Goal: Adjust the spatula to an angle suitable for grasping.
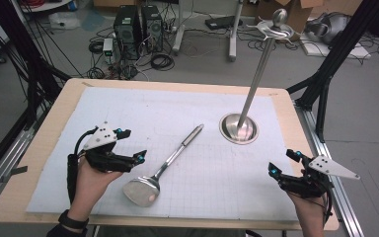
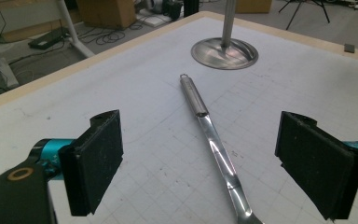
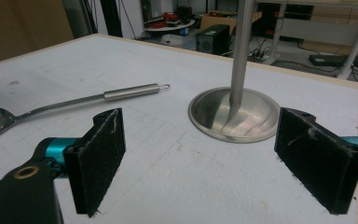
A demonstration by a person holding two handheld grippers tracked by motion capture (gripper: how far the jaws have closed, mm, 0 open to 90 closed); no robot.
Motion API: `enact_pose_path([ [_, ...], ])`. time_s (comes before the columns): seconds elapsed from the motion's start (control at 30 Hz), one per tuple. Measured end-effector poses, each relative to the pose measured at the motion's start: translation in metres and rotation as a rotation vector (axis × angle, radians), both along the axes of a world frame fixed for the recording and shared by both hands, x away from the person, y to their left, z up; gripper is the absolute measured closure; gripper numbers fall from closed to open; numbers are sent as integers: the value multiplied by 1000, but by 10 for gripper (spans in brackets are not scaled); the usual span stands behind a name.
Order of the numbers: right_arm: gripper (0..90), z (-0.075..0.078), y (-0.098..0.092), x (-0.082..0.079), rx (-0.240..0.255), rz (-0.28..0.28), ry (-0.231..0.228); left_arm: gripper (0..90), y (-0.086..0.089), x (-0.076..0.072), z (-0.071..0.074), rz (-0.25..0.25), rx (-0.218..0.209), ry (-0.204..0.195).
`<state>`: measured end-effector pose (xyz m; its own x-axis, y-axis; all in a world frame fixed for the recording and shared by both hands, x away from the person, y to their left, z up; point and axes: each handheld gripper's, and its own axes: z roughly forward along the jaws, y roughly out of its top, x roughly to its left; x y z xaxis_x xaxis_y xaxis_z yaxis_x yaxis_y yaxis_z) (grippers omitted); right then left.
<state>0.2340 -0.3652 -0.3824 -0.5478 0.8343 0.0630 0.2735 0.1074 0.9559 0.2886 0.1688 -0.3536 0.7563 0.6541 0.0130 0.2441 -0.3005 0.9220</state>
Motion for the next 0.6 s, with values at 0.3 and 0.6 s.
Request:
enact_pose_path([
  [0.3,153,0,-3,0,3,-10,-3,160,-27,8,-15,-33,29,23],
  [0.6,153,-1,-3,1,2,-16,-2,164,-46,18,-27,-25,93,103],
])
